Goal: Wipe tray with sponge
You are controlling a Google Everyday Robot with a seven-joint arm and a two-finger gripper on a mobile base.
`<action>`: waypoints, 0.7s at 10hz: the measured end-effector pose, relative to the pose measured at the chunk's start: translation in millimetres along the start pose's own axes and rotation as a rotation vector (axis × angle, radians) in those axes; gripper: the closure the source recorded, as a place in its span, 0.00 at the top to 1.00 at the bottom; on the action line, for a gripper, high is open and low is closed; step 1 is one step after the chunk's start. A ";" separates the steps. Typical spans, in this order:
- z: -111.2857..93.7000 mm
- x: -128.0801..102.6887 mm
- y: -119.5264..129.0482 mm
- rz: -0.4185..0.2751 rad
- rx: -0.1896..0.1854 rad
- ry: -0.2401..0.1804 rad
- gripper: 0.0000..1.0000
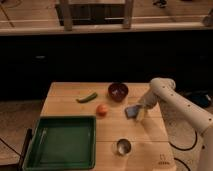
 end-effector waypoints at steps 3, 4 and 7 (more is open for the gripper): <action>10.0 -0.5 1.9 -0.027 -0.022 -0.009 0.54; 10.6 1.7 0.7 -0.027 -0.023 -0.018 0.44; 10.7 1.7 -0.2 -0.031 -0.027 -0.019 0.16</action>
